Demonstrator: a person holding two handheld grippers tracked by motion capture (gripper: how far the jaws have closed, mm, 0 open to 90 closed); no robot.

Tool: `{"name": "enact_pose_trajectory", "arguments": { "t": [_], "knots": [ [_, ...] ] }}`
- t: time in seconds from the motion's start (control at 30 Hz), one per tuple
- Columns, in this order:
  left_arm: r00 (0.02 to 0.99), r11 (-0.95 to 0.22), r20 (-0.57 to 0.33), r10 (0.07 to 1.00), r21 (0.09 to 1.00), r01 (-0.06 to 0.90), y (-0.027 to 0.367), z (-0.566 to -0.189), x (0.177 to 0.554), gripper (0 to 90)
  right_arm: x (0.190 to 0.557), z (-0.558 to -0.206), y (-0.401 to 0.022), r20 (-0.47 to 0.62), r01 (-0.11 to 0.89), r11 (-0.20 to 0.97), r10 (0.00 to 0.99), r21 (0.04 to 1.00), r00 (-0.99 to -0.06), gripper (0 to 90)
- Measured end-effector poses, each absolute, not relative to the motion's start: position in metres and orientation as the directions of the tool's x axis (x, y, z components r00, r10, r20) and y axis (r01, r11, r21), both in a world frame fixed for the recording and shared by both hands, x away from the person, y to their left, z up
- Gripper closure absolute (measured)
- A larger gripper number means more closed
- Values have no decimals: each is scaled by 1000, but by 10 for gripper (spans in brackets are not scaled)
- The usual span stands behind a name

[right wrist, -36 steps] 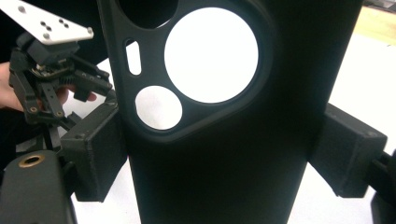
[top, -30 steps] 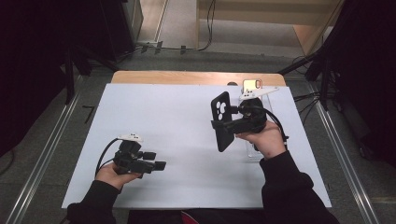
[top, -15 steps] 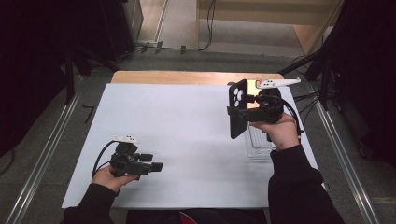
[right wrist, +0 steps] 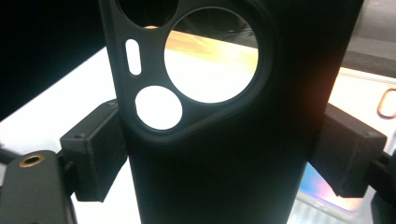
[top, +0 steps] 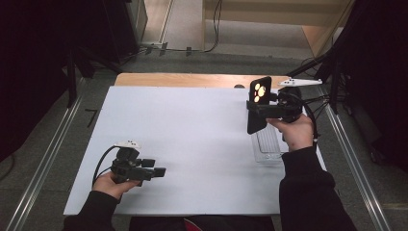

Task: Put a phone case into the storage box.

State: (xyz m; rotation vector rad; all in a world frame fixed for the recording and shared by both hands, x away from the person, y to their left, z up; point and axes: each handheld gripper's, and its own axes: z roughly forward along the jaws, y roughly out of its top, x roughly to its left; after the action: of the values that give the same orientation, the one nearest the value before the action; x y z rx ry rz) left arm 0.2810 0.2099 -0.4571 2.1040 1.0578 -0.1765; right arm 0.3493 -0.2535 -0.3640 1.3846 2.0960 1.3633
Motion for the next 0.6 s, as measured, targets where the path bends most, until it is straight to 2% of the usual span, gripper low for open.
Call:
{"name": "enact_pose_trajectory", "arguments": {
  "t": [0.6],
  "knots": [
    [628, -351, -441, 642, 559, 751, 213, -461, 286, 295, 373, -387, -279, 242, 583, -9, 915, 812, -323, 123]
  ]
}}
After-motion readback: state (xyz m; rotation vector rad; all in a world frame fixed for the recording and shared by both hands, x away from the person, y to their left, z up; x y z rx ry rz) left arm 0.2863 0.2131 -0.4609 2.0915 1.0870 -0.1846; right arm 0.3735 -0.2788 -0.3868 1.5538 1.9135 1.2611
